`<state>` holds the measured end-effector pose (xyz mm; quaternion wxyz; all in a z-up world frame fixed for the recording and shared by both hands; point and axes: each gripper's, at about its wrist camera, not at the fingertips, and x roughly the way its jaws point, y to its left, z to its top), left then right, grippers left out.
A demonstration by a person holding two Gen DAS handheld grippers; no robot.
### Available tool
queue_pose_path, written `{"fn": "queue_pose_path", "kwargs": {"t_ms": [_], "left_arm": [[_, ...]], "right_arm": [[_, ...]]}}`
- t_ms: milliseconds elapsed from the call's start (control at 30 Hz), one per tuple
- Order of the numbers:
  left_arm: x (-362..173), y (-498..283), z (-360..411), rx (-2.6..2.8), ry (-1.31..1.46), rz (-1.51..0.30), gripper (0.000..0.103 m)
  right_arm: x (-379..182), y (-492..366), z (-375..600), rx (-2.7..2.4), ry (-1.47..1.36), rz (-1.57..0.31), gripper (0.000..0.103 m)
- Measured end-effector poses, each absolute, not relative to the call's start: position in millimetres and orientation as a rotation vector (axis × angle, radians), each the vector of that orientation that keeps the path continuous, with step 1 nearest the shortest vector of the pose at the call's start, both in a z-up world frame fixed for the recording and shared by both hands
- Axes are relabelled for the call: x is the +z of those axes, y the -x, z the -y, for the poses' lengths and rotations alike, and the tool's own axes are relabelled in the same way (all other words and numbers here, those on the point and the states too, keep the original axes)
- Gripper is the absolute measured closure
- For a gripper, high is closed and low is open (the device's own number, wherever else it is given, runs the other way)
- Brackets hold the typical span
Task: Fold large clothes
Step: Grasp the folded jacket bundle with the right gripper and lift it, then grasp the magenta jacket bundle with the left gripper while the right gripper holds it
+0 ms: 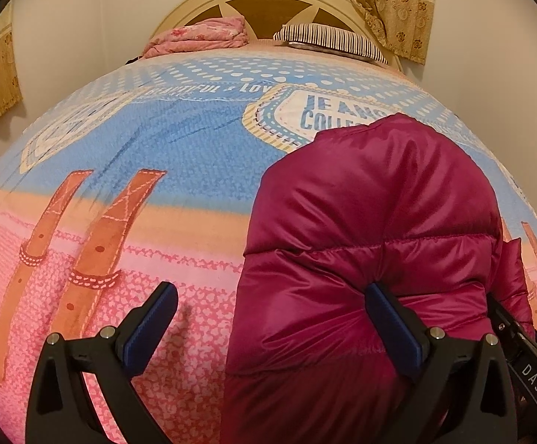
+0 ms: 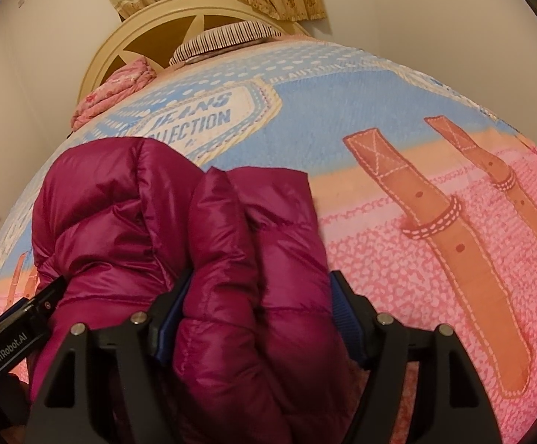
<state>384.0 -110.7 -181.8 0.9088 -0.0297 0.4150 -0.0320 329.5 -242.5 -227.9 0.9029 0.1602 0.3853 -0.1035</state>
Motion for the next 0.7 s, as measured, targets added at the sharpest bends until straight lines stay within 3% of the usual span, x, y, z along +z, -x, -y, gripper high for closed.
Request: {"fn": "queue_pose_path", "kwargs": {"t_ms": [300,367,467,567,600,700], "left_arm": [[-171,-389,109,-0.097,0.072,-0.893,0.001],[-152,-392,104,-0.116,0.090,-0.862,0.001],[-121,-397,99,-0.125,0.143,-0.791,0.001],[-113,-418,110,-0.101,0.142,-0.779,0.001],[-116,-424,114,-0.091,0.132,-0.784,0.001],[-144,-444,134,-0.075,0.060,-0.867,0.001]], "right_arm": [[-225,-329,243,-0.218,-0.322,-0.801,0.030],[-209,-326,242,-0.241,-0.281,-0.778,0.028],[-169,-318,236,-0.306,-0.200,-0.659,0.017],[-150,-331,228,-0.273,-0.174,-0.620,0.017],[-151,-337,226,-0.270,-0.170,-0.624,0.017],[-176,-363,233,-0.250,-0.201,-0.722,0.037]]}}
